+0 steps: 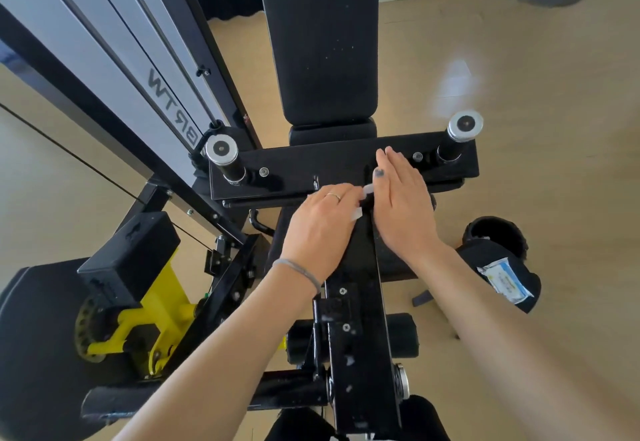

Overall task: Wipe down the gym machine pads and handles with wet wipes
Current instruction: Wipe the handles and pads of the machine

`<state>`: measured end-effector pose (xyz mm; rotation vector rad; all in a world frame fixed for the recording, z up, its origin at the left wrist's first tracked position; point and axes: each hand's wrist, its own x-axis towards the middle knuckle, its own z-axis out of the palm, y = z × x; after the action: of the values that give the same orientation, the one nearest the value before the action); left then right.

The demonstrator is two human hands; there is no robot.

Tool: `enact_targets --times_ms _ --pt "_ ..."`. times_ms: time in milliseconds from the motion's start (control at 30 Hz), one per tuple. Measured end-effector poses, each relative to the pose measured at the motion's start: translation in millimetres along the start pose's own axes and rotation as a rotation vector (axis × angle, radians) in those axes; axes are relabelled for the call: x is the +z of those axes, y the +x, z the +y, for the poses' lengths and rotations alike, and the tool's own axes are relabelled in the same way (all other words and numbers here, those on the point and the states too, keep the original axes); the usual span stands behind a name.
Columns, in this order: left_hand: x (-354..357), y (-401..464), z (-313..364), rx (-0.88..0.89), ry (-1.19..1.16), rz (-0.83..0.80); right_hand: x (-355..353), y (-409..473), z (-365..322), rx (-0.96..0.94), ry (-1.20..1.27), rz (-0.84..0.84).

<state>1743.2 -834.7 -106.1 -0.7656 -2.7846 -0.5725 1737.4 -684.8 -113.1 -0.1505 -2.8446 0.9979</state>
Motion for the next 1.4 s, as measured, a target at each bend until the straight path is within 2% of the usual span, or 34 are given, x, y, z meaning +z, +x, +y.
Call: enact_targets --times_ms 100,233,400,567,667,767,867,1000,1133,1200,1333,1400 --pt "-0.8 -9.2 -1.6 0.11 0.107 -0.054 -7.7 3.6 12.6 -0.034 -0.072 -0.063" --pt "-13.0 3.5 -20.8 0.016 0.332 -0.037 -10.4 4.7 16.9 -0.076 -0.118 -0.09" --pt "5.6 -0.2 28.7 0.16 0.334 -0.21 -7.2 5.0 17.8 -0.056 -0.069 -0.09" --pt "-22.2 -26.3 -3.1 0.1 0.477 -0.256 -10.5 3.4 17.4 -0.07 -0.061 -0.114" --pt "-20.7 -49.9 9.7 0.112 0.414 -0.319 -10.1 3.6 16.5 -0.063 -0.06 -0.116" --pt "-8.4 -62.9 36.5 0.067 0.238 -0.374 -8.9 4.2 17.3 -0.08 -0.09 -0.115" --pt "-10.9 -59.2 46.0 0.001 0.075 -0.356 -8.7 4.6 18.8 -0.081 -0.094 -0.115" --pt "-30.4 -62.6 34.4 -0.074 0.132 -0.234 -8.2 4.8 18.4 -0.082 -0.093 -0.125" --pt "-19.5 -81.8 30.9 0.024 0.112 -0.305 -8.0 4.1 18.6 -0.085 -0.086 -0.109" --pt "-8.0 -73.5 27.7 0.03 0.127 -0.28 -7.3 4.1 18.9 -0.093 -0.086 -0.095" --pt "-3.1 -25.3 25.7 -0.178 0.211 -0.194 -4.2 5.3 20.9 -0.096 -0.094 -0.076" --pt "-3.4 -21.6 29.3 -0.179 0.22 -0.118 -4.2 5.5 20.8 -0.099 -0.093 -0.077"
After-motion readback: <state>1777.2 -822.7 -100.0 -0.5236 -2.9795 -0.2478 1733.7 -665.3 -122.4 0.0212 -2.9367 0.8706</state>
